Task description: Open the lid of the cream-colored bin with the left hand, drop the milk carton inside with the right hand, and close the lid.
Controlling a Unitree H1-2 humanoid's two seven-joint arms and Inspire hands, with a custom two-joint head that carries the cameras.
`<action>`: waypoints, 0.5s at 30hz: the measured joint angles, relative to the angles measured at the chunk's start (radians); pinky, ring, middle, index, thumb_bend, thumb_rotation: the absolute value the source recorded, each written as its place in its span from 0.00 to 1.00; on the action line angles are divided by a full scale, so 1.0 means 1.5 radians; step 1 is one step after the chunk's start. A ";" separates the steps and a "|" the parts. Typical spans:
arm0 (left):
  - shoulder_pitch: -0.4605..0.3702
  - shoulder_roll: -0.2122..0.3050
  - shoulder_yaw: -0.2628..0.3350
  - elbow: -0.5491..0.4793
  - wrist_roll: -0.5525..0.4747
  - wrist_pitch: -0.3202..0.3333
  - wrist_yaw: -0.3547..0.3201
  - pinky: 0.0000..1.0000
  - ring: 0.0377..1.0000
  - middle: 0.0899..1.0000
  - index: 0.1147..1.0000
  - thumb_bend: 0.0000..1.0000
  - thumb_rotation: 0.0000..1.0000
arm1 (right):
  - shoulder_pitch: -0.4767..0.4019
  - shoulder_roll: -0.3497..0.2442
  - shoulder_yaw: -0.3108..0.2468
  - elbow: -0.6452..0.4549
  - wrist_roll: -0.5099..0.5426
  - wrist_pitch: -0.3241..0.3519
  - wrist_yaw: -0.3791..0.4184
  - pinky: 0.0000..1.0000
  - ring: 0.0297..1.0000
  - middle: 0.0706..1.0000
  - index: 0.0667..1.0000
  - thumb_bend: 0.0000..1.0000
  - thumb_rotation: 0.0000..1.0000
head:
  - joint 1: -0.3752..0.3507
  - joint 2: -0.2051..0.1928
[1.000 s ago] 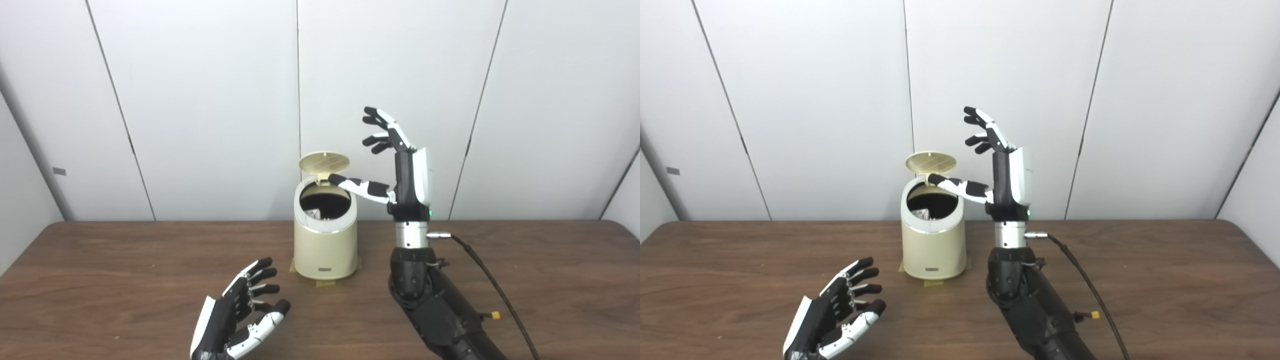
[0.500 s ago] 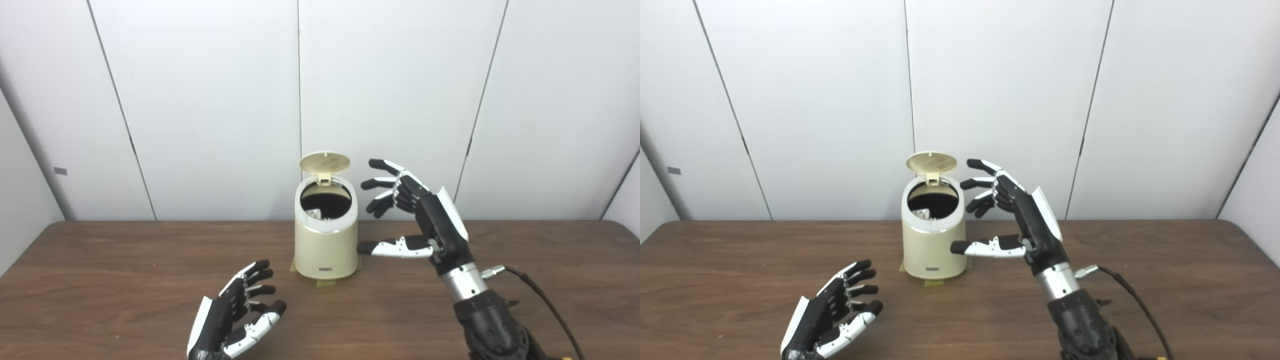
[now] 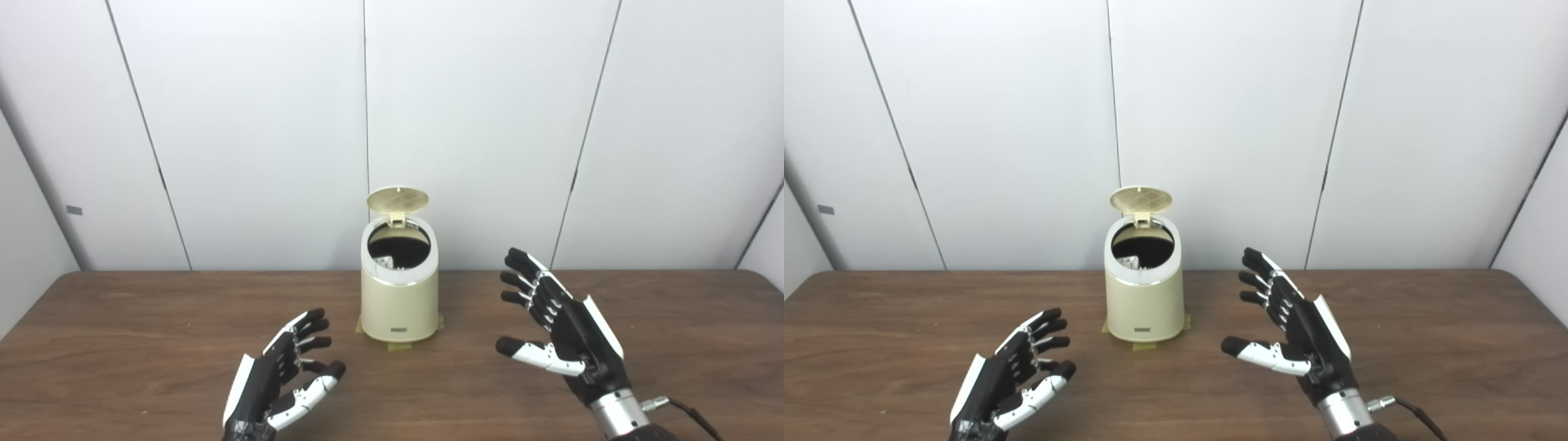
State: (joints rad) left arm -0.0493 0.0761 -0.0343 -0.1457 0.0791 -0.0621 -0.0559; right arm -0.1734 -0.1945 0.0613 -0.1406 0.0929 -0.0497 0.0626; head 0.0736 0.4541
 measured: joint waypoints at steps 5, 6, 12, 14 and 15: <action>-0.086 0.042 0.002 -0.008 0.028 0.035 -0.014 0.79 0.86 0.87 0.91 0.82 0.44 | 0.028 0.015 -0.016 0.046 0.003 -0.036 0.012 0.83 0.89 0.94 0.93 0.82 0.40 | 0.008 -0.005; -0.106 0.051 0.002 -0.012 0.033 0.040 -0.016 0.77 0.86 0.88 0.91 0.82 0.43 | 0.033 0.015 -0.020 0.052 0.003 -0.044 0.013 0.83 0.89 0.94 0.93 0.82 0.40 | 0.008 -0.005; -0.224 0.068 -0.013 0.010 0.070 0.075 -0.025 0.72 0.89 0.90 0.90 0.85 0.37 | 0.035 0.015 -0.037 0.074 0.003 -0.081 0.020 0.83 0.88 0.93 0.92 0.79 0.41 | 0.009 -0.008; -0.251 0.073 -0.020 0.040 0.086 0.080 -0.027 0.72 0.89 0.91 0.91 0.88 0.39 | 0.034 0.016 -0.037 0.079 0.002 -0.084 0.022 0.82 0.87 0.93 0.91 0.80 0.42 | 0.008 -0.010; -0.260 0.076 -0.023 0.055 0.090 0.080 -0.028 0.72 0.89 0.91 0.91 0.89 0.39 | 0.035 0.017 -0.038 0.080 0.002 -0.084 0.022 0.80 0.86 0.92 0.91 0.81 0.42 | 0.007 -0.011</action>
State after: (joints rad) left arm -0.4400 0.1908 -0.0692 -0.0636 0.2137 0.0578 -0.0974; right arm -0.1215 -0.1689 0.0041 -0.0200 0.0952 -0.1752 0.0958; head 0.0844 0.4372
